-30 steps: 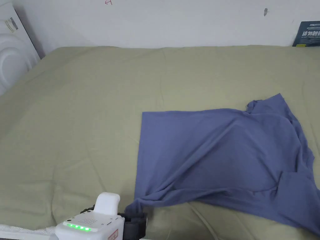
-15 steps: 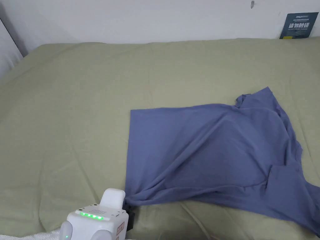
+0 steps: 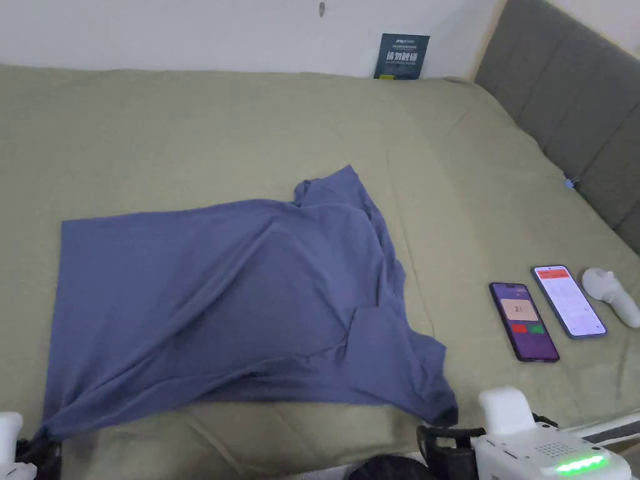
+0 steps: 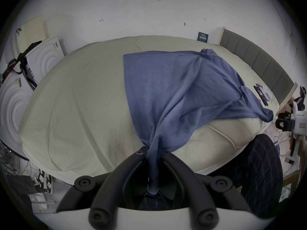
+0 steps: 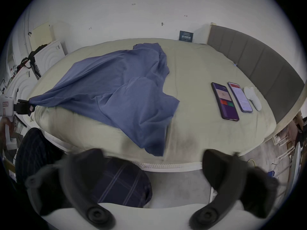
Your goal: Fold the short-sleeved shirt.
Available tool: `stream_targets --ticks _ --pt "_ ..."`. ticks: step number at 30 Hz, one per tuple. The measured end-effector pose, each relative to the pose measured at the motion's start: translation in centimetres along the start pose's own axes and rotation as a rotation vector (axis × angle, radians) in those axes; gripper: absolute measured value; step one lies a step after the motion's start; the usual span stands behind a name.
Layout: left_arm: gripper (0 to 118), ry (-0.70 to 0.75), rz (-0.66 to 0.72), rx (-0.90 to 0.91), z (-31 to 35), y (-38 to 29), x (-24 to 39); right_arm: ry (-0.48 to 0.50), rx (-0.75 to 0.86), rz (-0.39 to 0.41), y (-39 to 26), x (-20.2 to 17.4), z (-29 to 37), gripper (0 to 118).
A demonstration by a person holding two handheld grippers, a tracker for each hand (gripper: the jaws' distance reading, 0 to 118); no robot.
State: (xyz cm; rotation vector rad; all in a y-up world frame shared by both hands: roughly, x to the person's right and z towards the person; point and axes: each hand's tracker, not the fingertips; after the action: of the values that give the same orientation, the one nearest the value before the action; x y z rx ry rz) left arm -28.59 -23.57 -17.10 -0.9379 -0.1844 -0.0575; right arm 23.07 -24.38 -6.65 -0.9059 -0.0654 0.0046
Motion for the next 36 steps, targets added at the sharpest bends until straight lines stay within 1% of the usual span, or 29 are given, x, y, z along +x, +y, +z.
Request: stream_targets --ticks 2,4,5,6,7,9,10,11,13,14,17,19,23,25,27,29,32,33,34,36 --pt "11 0.0 0.002 0.004 0.6 0.3 0.5 -0.027 0.015 0.024 0.4 -0.4 -0.9 118" --pt "11 -0.005 0.005 -0.001 0.7 0.3 0.6 -0.013 -0.009 0.033 0.8 -0.3 -2.1 117" --pt "11 -0.006 0.006 -0.004 0.6 0.3 0.5 -0.009 -0.032 0.033 0.9 -0.3 -2.9 107" --pt "11 -0.008 0.007 -0.006 0.6 0.3 0.6 0.002 -0.052 0.032 1.1 -0.5 -2.9 73" --pt "10 -0.009 0.007 -0.006 0.6 0.2 0.7 -0.001 -0.062 0.033 1.2 -0.4 -3.4 1" --pt "10 -0.02 0.013 -0.008 0.2 0.0 0.2 -0.013 -0.095 0.014 1.3 -0.2 -4.3 1" --pt "10 -0.026 0.023 -0.007 0.4 -0.1 0.0 0.026 -0.041 -0.011 1.4 -0.5 -4.0 1" --pt "9 -0.035 0.037 0.003 0.6 -0.1 0.0 0.066 -0.041 -0.031 1.8 -0.4 -3.7 1" --pt "9 -0.051 0.058 0.018 0.9 0.1 -0.6 0.061 0.006 -0.037 2.7 -0.6 -2.8 1" --pt "9 -0.053 0.064 0.021 1.0 0.2 -0.8 0.073 0.022 -0.043 3.1 -0.4 -1.5 1" --pt "9 -0.052 0.073 0.032 1.0 1.0 -1.5 0.085 0.094 -0.075 5.4 0.1 -0.3 1" --pt "9 -0.065 0.095 0.054 1.4 2.0 -1.9 0.112 0.137 -0.094 7.3 0.7 0.8 1" --pt "9 -0.09 0.103 0.077 0.8 5.5 -2.4 0.143 0.206 -0.099 12.2 1.2 1.3 1" --pt "9 -0.089 0.148 0.102 -0.1 7.8 -3.0 0.174 0.223 -0.128 15.0 1.5 0.3 1" --pt "9 -0.093 0.159 0.092 -1.4 10.3 -3.5 0.171 0.228 -0.13 17.8 1.8 -0.9 1" --pt "9 -0.082 0.157 0.084 -2.9 12.5 -3.5 0.155 0.227 -0.114 20.2 1.8 -3.1 1" --pt "9 -0.082 0.172 0.037 -6.5 16.0 -4.0 0.154 0.18 -0.141 23.5 1.9 -7.1 1" --pt "9 -0.068 0.197 0.011 -7.9 16.8 -3.8 0.139 0.161 -0.149 24.3 1.9 -8.7 1" --pt "9 -0.045 0.194 -0.009 -9.2 17.6 -3.9 0.118 0.134 -0.147 25.0 1.9 -10.2 1" --pt "9 -0.017 0.187 -0.053 -11.6 18.8 -4.1 0.066 0.091 -0.12 26.0 1.8 -12.8 1"
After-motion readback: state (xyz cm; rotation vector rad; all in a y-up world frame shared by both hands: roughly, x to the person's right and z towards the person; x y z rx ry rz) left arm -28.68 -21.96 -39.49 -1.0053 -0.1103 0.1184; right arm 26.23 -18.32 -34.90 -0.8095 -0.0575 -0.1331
